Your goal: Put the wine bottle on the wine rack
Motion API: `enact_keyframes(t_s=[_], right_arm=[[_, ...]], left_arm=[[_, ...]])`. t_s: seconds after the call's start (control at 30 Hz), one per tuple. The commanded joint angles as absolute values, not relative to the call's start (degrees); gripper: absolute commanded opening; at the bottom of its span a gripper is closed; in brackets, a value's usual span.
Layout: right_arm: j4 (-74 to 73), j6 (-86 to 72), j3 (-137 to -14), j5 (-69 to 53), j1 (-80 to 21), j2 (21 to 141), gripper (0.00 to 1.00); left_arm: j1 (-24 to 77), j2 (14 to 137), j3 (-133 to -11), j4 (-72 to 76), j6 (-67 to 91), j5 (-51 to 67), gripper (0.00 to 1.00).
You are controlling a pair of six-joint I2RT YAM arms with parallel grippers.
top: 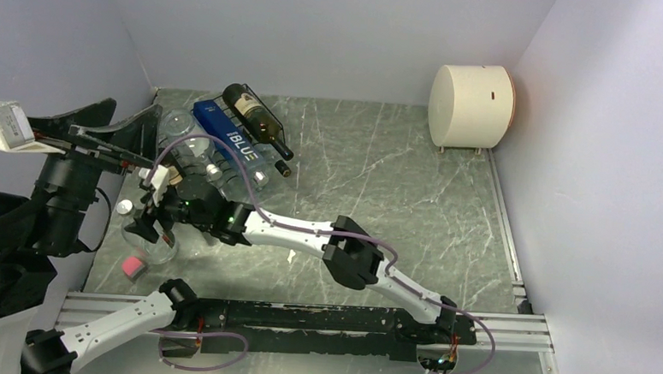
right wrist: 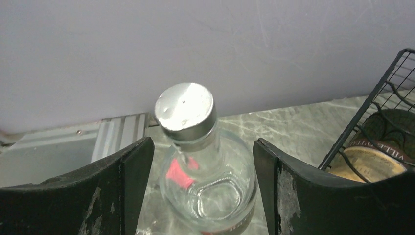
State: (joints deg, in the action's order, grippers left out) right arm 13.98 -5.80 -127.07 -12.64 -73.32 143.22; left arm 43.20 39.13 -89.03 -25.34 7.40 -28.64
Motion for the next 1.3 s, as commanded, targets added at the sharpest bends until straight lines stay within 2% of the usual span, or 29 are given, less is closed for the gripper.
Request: enact_keyframes(t_s=[0.0, 0.17, 0.33, 0.47, 0.57, 0.77, 1.0, 1.27], right_arm=[[19.8, -2.9, -131.9, -10.5, -73.7, 147.0, 0.77], [23.2, -1.5, -134.3, -10.4, -74.0, 149.8, 0.7], [25.8, 0.9, -132.5, -8.8, -74.7, 148.9, 0.45], [30.2, 4.8, -123.1, -4.9, -76.0, 141.8, 0.32], [33.1, 5.8, -115.1, -3.8, -76.3, 136.2, 0.17], [39.8, 4.3, -96.5, -5.0, -76.4, 124.2, 0.01], [42.5, 3.0, -77.9, -5.1, -76.4, 110.1, 0.0], [40.6, 4.0, -62.5, 2.1, -76.3, 96.5, 0.0]], left_arm=[[42.9, 38.3, -90.8, -28.1, 9.3, -26.7, 0.98], [42.9, 39.2, -92.9, -30.6, 9.7, -27.0, 0.97], [42.9, 39.2, -93.2, -31.8, 10.0, -27.7, 0.97], [42.9, 39.3, -93.4, -32.7, 10.4, -29.7, 0.97], [42.9, 39.5, -93.5, -33.6, 10.7, -31.6, 0.96], [43.0, 39.2, -90.2, -33.2, 11.4, -32.1, 0.96], [42.9, 40.2, -85.6, -32.7, 11.8, -32.0, 0.98], [42.9, 43.6, -82.5, -33.5, 12.9, -29.8, 1.0]])
